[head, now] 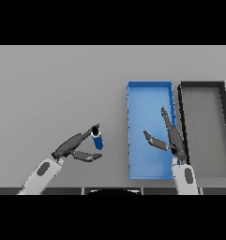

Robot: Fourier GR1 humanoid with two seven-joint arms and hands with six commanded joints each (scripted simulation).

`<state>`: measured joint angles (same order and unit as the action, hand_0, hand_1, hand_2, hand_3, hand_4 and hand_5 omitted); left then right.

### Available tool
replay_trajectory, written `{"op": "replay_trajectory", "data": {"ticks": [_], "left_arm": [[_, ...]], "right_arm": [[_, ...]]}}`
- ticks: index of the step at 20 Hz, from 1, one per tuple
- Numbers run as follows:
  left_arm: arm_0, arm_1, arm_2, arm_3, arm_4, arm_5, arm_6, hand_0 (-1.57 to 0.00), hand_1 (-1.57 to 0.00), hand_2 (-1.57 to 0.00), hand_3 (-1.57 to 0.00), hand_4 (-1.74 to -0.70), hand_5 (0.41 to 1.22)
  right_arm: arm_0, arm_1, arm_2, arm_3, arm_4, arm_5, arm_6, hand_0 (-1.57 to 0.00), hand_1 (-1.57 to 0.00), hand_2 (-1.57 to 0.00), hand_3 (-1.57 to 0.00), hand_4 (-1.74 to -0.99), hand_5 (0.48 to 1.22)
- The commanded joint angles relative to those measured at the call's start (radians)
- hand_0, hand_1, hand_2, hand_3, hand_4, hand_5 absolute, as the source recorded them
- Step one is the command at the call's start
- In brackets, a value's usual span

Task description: Pick up the blue pipe and place it into the blue bin.

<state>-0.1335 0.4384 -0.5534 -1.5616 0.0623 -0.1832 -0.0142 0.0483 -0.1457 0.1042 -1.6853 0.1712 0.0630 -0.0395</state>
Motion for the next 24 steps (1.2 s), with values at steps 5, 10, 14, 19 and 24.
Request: {"op": "replay_trajectory", "data": {"ticks": [5,10,14,19,24], "left_arm": [[-0.031,-0.101,-0.008,0.104,-0.001,0.017,-0.021,0.00,0.00,0.00,0.00,-1.14,0.497],[-0.064,-0.157,0.000,0.186,-0.018,0.035,-0.107,0.00,0.00,-0.05,-0.02,-1.12,0.543],[-0.062,-0.216,0.008,0.203,0.046,0.014,-0.093,-0.04,-0.25,-0.42,-0.35,-1.27,0.675],[-0.051,-0.251,0.006,0.199,0.056,0.019,-0.121,-0.98,-1.10,-1.16,-1.11,-1.55,1.042],[-0.040,-0.253,-0.032,0.176,0.020,0.047,-0.135,-1.38,-1.42,-1.44,-1.41,-1.54,1.162]], "right_arm": [[0.013,-0.006,-0.008,-0.008,-0.017,0.012,-0.014,0.00,0.00,0.00,0.00,-1.202,0.549],[0.023,-0.016,-0.012,-0.011,-0.013,0.010,-0.008,0.00,0.00,0.00,0.00,-1.192,0.549],[0.019,-0.005,-0.003,-0.002,-0.002,0.006,-0.005,0.00,0.00,0.00,0.00,-1.196,0.560],[0.024,-0.012,-0.005,-0.010,0.002,0.004,-0.021,0.00,0.00,0.00,0.00,-1.182,0.562],[0.011,-0.009,0.000,0.008,0.007,0.006,-0.005,0.00,0.00,0.00,0.00,-1.176,0.559]]}}
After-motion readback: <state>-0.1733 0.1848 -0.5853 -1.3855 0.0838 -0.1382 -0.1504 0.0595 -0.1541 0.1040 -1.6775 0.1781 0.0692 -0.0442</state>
